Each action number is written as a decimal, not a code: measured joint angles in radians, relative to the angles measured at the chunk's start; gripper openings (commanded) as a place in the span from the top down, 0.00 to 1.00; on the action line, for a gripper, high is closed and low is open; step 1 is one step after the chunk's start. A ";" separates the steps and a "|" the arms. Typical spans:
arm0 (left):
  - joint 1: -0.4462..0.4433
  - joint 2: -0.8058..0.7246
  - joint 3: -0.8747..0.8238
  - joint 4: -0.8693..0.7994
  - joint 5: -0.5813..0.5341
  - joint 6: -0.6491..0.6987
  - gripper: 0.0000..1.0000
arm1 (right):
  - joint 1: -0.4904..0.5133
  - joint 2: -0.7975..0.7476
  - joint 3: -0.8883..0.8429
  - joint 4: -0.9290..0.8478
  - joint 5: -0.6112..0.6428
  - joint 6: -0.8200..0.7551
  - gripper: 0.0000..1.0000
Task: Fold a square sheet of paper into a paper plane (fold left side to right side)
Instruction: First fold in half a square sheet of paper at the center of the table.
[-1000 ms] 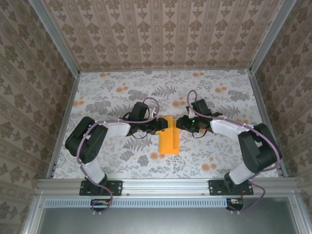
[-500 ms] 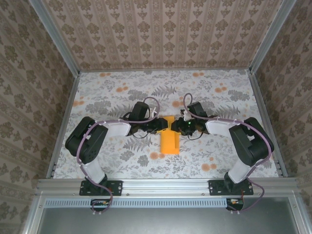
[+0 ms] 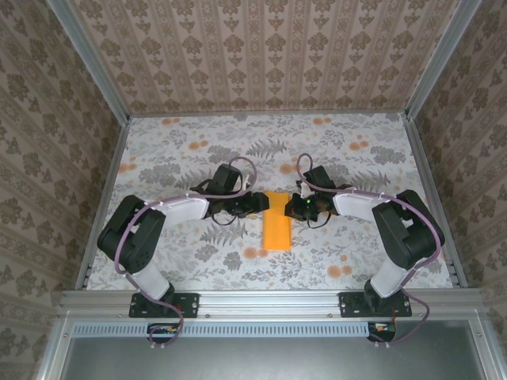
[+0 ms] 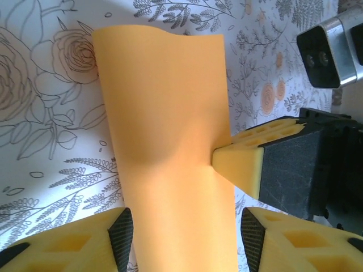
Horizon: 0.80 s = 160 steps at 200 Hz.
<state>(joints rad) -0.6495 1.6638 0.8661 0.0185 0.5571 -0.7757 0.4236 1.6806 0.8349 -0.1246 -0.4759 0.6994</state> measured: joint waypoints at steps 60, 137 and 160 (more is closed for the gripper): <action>-0.042 0.097 0.075 -0.104 -0.034 0.039 0.49 | 0.000 0.011 0.006 -0.023 0.022 -0.019 0.90; -0.066 0.148 0.136 -0.220 -0.101 0.079 0.53 | 0.000 -0.040 -0.005 -0.041 0.094 -0.036 0.58; -0.071 0.156 0.155 -0.246 -0.110 0.089 0.53 | -0.010 -0.115 -0.031 -0.041 0.155 -0.041 0.47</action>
<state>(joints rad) -0.7204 1.8198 1.0210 -0.2276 0.4469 -0.6868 0.4141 1.5658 0.8040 -0.1654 -0.3206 0.6582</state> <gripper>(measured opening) 0.469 0.473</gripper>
